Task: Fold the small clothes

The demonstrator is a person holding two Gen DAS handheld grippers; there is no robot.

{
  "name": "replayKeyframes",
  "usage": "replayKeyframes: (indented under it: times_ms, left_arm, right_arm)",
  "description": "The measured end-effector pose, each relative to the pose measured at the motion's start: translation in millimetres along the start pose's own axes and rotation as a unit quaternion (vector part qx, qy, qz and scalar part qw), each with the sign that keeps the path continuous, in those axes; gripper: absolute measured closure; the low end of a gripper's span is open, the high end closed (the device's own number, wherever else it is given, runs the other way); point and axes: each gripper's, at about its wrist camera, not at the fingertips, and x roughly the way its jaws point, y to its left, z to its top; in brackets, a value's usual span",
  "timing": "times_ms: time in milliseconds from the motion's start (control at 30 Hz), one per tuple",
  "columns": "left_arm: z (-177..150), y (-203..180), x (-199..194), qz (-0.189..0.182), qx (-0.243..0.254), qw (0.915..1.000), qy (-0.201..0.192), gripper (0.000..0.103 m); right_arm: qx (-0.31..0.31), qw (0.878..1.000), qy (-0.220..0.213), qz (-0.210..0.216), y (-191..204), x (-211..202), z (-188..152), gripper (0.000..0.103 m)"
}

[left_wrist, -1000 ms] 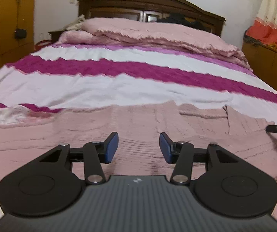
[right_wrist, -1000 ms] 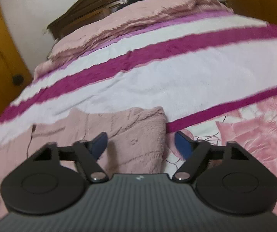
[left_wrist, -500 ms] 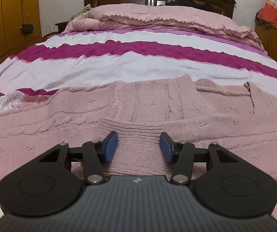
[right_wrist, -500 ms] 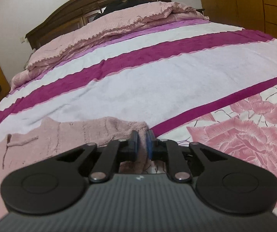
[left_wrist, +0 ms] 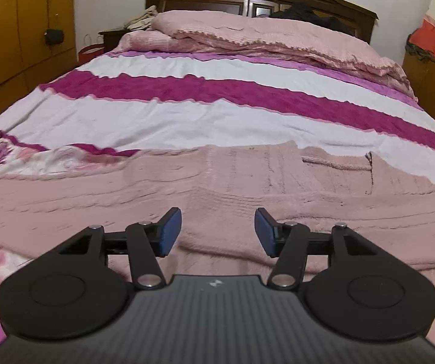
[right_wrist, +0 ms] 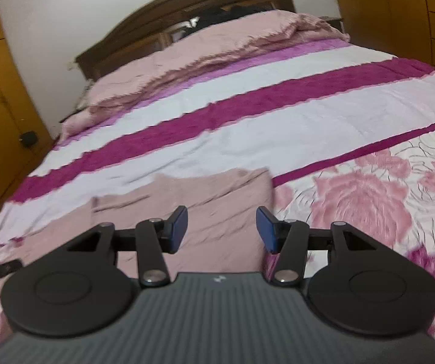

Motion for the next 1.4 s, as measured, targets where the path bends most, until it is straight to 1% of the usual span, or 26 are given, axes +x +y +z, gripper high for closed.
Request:
replayKeyframes:
  times_ms: [167, 300, 333, 433, 500, 633, 700, 733, 867, 967, 1067, 1167, 1233, 1300, 1400]
  left_arm:
    - [-11.4, 21.3, -40.9, 0.015, -0.010, 0.9998, 0.001, 0.038]
    - [-27.1, 42.1, -64.6, 0.025, -0.019, 0.9995, 0.011, 0.036]
    - [-31.1, 47.8, -69.2, 0.028, -0.020, 0.9993, 0.013, 0.036]
    - [-41.5, 65.9, -78.0, 0.045, -0.026, 0.9985, 0.017, 0.035]
    - [-46.1, 80.6, -83.0, 0.056, -0.037, 0.9976, 0.016, 0.034]
    - [-47.9, 114.0, -82.9, 0.083, -0.068, 0.9940, 0.019, 0.028]
    - [-48.1, 130.6, -79.4, 0.094, -0.085, 0.9917, 0.023, 0.027]
    - [-47.4, 138.8, -77.0, 0.097, -0.097, 0.9903, 0.023, 0.027]
    - [-43.4, 174.7, -64.0, 0.109, -0.157, 0.9814, 0.016, 0.025]
    - [-38.8, 204.3, -45.1, 0.118, -0.217, 0.9689, 0.012, 0.023]
    - [-36.8, 226.7, -26.0, 0.122, -0.267, 0.9560, 0.013, 0.023]
    - [-35.7, 244.2, -7.6, 0.105, -0.314, 0.9436, 0.015, 0.022]
    - [-33.0, 254.1, 1.1, 0.097, -0.334, 0.9376, 0.006, 0.020]
    - [-27.5, 264.5, 10.4, 0.090, -0.346, 0.9341, -0.005, 0.019]
    - [-23.1, 274.8, 25.7, 0.089, -0.362, 0.9280, -0.005, 0.016]
  right_arm:
    - [-0.002, 1.000, 0.006, 0.021, 21.6, -35.8, -27.5, 0.049]
    - [0.014, 0.999, 0.016, 0.030, 31.4, -47.8, -55.6, 0.049]
    - [0.011, 0.999, 0.017, 0.028, 33.4, -48.9, -62.4, 0.049]
    - [-0.005, 1.000, 0.023, 0.004, 39.3, -49.4, -80.9, 0.049]
    - [-0.013, 1.000, 0.028, -0.007, 41.3, -46.7, -89.0, 0.049]
    - [-0.019, 0.999, 0.042, -0.020, 41.5, -43.5, -100.2, 0.049]
    - [-0.015, 0.999, 0.046, -0.020, 41.2, -43.0, -105.4, 0.037]
    - [-0.015, 0.999, 0.047, -0.019, 42.6, -42.5, -107.9, 0.036]
    - [-0.026, 0.998, 0.059, -0.025, 49.3, -40.6, -116.0, 0.036]
    - [-0.037, 0.997, 0.058, -0.027, 53.0, -41.6, -121.3, 0.036]
    - [-0.056, 0.996, 0.056, -0.033, 55.7, -41.2, -127.6, 0.036]
    - [-0.063, 0.996, 0.056, -0.037, 54.7, -38.9, -133.1, 0.036]
    - [-0.068, 0.996, 0.053, -0.040, 55.4, -38.5, -135.5, 0.035]
    - [-0.076, 0.995, 0.051, -0.041, 56.8, -38.3, -137.7, 0.034]
    - [-0.081, 0.995, 0.049, -0.041, 57.0, -37.6, -139.8, 0.034]
